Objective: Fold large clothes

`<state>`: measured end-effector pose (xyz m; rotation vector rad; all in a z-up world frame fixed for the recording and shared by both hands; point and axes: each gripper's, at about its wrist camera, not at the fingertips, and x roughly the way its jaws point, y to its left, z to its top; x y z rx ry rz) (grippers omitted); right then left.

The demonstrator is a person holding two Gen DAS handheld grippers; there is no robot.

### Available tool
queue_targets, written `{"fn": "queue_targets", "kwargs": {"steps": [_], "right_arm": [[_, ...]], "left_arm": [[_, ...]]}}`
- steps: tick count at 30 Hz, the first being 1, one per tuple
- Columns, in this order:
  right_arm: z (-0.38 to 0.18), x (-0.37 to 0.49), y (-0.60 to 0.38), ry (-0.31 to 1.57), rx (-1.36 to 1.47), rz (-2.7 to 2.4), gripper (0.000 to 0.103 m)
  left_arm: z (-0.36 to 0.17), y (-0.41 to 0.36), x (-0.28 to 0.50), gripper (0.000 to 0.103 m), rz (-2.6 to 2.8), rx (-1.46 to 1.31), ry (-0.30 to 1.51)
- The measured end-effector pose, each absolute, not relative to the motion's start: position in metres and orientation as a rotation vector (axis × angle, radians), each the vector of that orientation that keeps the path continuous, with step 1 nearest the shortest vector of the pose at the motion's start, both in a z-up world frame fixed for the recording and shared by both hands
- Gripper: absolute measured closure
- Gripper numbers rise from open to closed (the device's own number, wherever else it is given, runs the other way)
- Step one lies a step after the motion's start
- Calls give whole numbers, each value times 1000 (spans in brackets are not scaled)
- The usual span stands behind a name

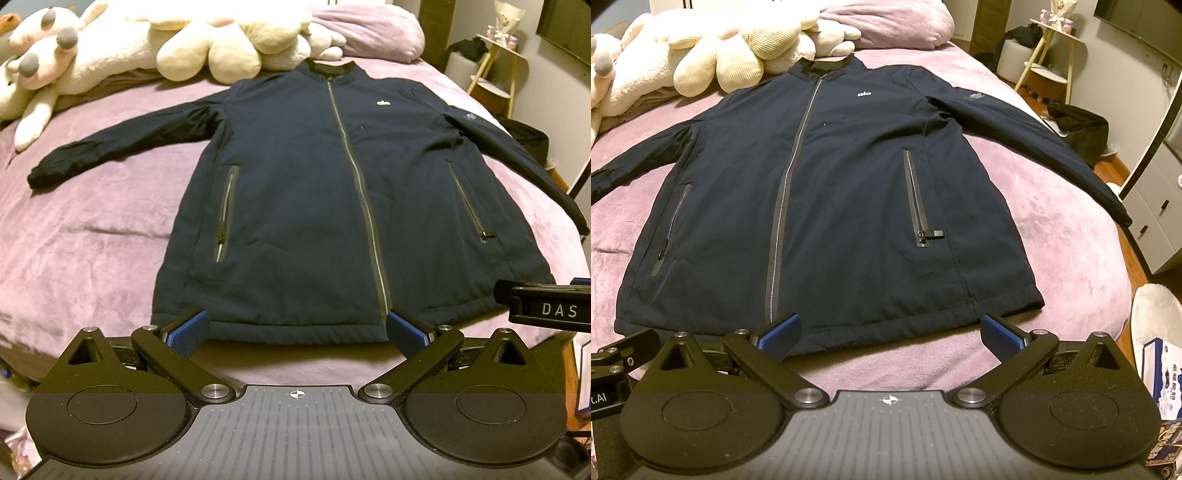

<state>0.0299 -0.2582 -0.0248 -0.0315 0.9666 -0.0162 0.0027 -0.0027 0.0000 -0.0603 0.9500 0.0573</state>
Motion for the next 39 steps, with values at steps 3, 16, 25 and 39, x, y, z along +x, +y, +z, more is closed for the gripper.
{"fn": "queue_targets", "kwargs": {"steps": [3, 16, 25, 39], "right_arm": [[-25, 29, -258, 966, -31, -16, 0], [-24, 29, -258, 967, -30, -15, 0], [-26, 28, -259, 967, -28, -15, 0], [-25, 29, -260, 969, -25, -14, 0]], "left_arm": [[0, -3, 3, 0, 57, -60, 949], [-1, -5, 2, 0, 56, -55, 948], [-1, -5, 2, 0, 56, -54, 948], [-2, -6, 2, 0, 57, -54, 948]]}}
